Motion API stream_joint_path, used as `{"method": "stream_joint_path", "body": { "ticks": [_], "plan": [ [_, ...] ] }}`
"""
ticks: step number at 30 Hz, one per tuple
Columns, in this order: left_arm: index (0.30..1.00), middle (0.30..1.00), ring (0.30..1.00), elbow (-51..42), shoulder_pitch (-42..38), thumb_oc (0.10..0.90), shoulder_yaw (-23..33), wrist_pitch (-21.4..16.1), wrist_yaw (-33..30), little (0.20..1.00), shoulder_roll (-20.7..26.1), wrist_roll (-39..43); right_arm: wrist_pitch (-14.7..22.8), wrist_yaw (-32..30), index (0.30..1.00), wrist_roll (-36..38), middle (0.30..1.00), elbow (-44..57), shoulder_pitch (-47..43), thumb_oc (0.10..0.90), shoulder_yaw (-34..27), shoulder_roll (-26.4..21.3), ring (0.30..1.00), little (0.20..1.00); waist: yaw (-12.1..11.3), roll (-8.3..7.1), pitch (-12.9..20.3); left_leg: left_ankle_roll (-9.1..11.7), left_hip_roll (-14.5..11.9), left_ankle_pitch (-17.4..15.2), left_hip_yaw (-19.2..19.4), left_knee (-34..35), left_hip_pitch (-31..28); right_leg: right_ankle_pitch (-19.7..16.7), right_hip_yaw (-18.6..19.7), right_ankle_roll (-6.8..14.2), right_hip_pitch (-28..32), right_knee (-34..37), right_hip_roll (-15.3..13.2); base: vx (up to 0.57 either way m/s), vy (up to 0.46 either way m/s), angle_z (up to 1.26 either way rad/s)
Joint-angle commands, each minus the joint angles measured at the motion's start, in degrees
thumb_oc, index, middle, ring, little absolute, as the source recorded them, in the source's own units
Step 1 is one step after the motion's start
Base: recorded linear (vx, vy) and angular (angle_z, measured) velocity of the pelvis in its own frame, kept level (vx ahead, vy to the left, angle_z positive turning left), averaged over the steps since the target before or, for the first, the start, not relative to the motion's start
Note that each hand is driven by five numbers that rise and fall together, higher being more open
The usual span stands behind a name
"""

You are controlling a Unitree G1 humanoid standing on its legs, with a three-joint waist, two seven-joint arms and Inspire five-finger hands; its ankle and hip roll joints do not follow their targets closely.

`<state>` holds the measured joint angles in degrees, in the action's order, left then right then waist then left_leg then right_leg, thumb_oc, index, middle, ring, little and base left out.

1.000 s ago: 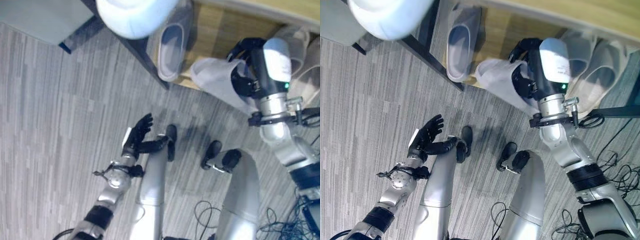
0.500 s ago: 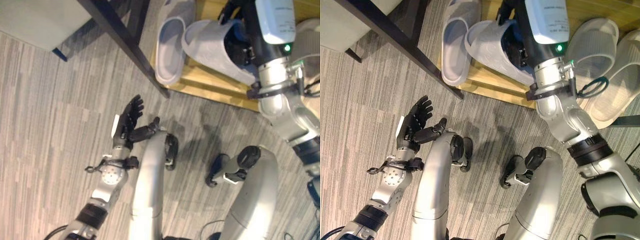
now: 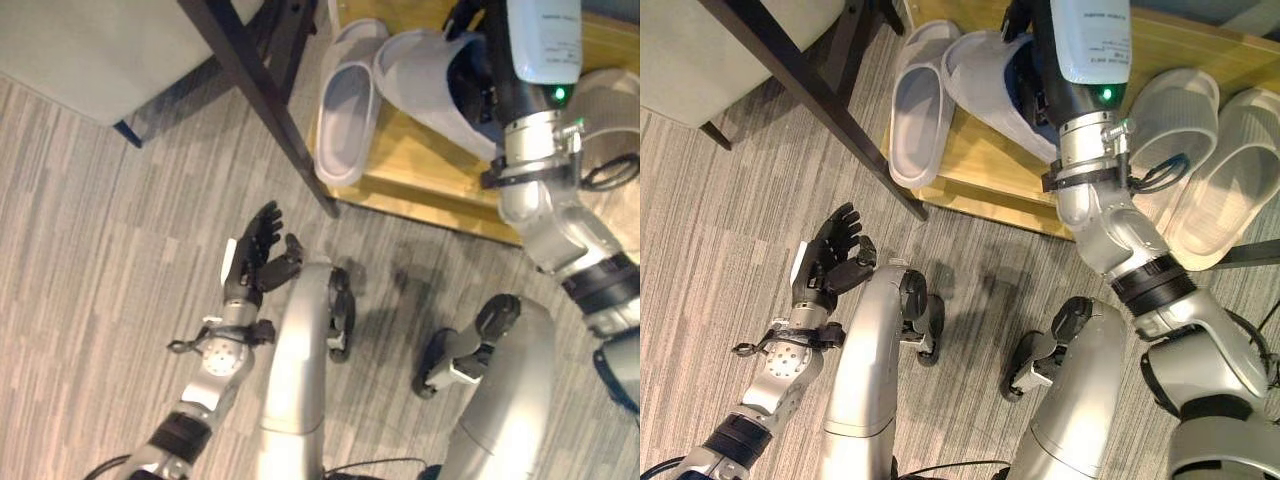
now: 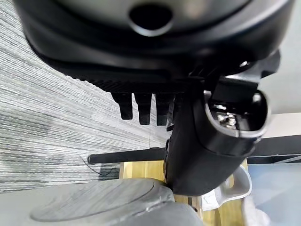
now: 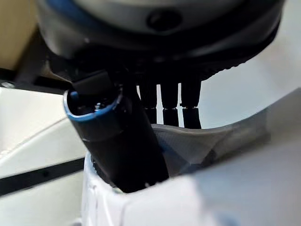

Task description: Arrange the slippers neatly on the shoe rack.

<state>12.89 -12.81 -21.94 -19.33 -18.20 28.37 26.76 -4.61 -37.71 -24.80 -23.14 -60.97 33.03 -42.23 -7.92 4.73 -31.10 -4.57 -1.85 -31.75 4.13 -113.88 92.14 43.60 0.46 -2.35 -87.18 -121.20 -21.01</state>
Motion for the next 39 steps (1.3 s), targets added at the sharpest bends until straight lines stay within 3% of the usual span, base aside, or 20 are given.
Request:
{"method": "stream_joint_path", "body": {
  "ticks": [1,5,7,13,23,32,39],
  "plan": [
    [0.9,0.9,0.9,4.0,11.25,0.8,-4.91,2.32,-1.51,0.9,3.64,-1.3,0.39,-4.92,0.3,-2.86,0.3,0.26,-10.56,0.4,-0.52,1.36,0.3,0.3,-2.34,-0.79,1.31,7.35,-0.52,-11.53,-8.88,-2.56,-2.18,-0.52,4.91,0.93,-2.78,-1.07,-2.58,0.0,0.027,-0.03],
    [0.9,0.9,0.9,3.91,11.97,0.8,-5.53,2.25,-1.88,0.9,3.96,-0.79,-0.47,-5.38,0.3,-0.91,0.3,-6.26,-12.04,0.4,0.89,4.63,0.3,0.3,-2.74,0.02,1.31,7.37,-0.74,-12.42,-8.76,-4.29,-2.18,-0.42,5.5,0.94,-2.78,-2.71,-2.73,0.0,0.008,0.0],
    [0.9,0.9,0.9,4.11,11.93,0.8,-5.96,2.37,-1.73,0.9,4.23,-0.9,-0.39,-4.68,0.9,-0.3,0.9,-8.77,-12.76,0.8,2.23,5.18,0.9,0.9,-3.01,0.43,1.31,7.44,-0.82,-12.66,-8.89,-4.99,-2.18,-0.45,5.78,1.04,-2.78,-3.3,-2.71,0.0,0.0,0.0],
    [0.9,0.9,0.9,4.53,11.55,0.8,-7.04,2.42,-1.45,0.9,4.89,-0.77,0.13,-4.13,0.9,2.03,0.9,-12.07,-14.73,0.8,4.53,6.38,0.9,0.9,-3.36,1.07,1.31,7.59,-1.03,-12.78,-9.02,-5.83,-2.18,-0.33,5.84,1.22,-2.78,-4.27,-2.96,0.0,0.0,0.0],
    [0.9,0.9,0.9,5.3,11.47,0.8,-5.52,3.17,-1.54,0.9,4.59,-0.52,1.33,-2.81,0.9,4.41,0.9,-6.14,-13.09,0.8,2.65,6.29,0.9,0.9,-2.58,-0.17,1.31,8.14,-0.89,-13.1,-9.09,-6.57,-2.18,-0.22,6.2,1.0,-2.78,-5.1,-2.72,0.0,-0.005,0.01],
    [0.9,0.9,0.9,5.02,13.27,0.8,-3.37,4.11,-1.15,0.9,4.57,-0.06,1.97,0.47,0.9,5.09,0.9,0.58,-8.75,0.8,1.35,4.59,0.9,0.9,-1.37,-0.9,1.31,8.39,-1.21,-13.11,-9.4,-7.16,-2.18,-0.34,5.99,0.92,-2.78,-5.37,-2.36,0.0,-0.001,-0.02],
    [0.9,0.9,0.9,4.76,15.13,0.8,-2.14,5.3,-0.6,0.9,4.13,-0.46,3.38,3.34,0.9,5.18,0.9,13.04,-0.53,0.8,-3.26,2.38,0.9,0.9,-0.08,-0.67,1.31,8.12,-1.55,-13.16,-9.8,-7.89,-2.18,-0.36,5.44,1.27,-2.78,-5.43,-1.93,-0.01,0.006,-0.07]
  ]
}}
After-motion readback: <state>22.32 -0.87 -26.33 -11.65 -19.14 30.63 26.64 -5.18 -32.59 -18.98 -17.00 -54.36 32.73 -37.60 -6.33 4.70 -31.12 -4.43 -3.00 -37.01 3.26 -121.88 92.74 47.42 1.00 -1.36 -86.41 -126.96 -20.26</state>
